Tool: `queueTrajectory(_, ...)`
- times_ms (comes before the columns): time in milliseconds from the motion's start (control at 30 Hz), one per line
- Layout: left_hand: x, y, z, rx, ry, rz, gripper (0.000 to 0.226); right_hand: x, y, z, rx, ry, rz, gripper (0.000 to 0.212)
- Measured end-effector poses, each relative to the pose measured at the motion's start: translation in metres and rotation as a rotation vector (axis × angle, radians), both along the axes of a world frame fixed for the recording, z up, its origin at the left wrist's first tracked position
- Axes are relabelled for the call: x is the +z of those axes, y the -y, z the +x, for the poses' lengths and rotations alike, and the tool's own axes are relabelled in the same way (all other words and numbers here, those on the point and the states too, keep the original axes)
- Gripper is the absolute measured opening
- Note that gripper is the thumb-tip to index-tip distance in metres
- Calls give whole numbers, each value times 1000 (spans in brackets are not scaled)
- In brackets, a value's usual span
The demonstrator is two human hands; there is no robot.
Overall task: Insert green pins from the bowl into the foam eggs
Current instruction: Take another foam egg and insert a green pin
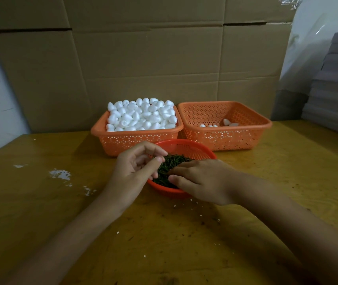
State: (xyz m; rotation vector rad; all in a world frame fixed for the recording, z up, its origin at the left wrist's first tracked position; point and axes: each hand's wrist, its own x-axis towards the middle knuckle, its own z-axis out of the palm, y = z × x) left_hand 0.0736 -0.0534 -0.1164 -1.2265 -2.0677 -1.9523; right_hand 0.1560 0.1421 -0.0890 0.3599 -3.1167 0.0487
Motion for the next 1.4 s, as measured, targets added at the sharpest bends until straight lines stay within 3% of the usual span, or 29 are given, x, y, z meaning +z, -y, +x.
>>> queueTrajectory(167,10,1,-4,102,-101,-49,11,-1,0,-2,-12,25,8,57)
queueTrajectory(267,24,-1,-22,404,-318,-280,17,-2,-1,-5,5,24,26,56)
queueTrajectory(333,37,-3,-41,516,-362,-479,33,-3,-1,-7,29,27,40,56)
queueTrajectory(500,62,-19,-87,463,-345,-936,47,-5,-3,-10,44,18,18,55)
queueTrajectory(633,67,-35,-99,295,-265,-1086,41,-6,-5,-10,41,10,1,55)
queueTrajectory(800,67,-53,-95,376,-241,-1181,72,-8,-6,-12,37,9,2,55)
queueTrajectory(900,65,-56,-94,413,-242,-1158,74,-9,-6,-12,39,11,14,56)
queueTrajectory(1000,61,-54,-95,438,-264,-1052,60,-10,-7,-12,35,7,14,56)
queueTrajectory(1233,56,-41,-92,663,-366,-437,26,-9,-6,-11,27,10,10,58)
queueTrajectory(1400,61,-29,-79,786,-366,-205,35,-9,-6,-10,34,9,0,63)
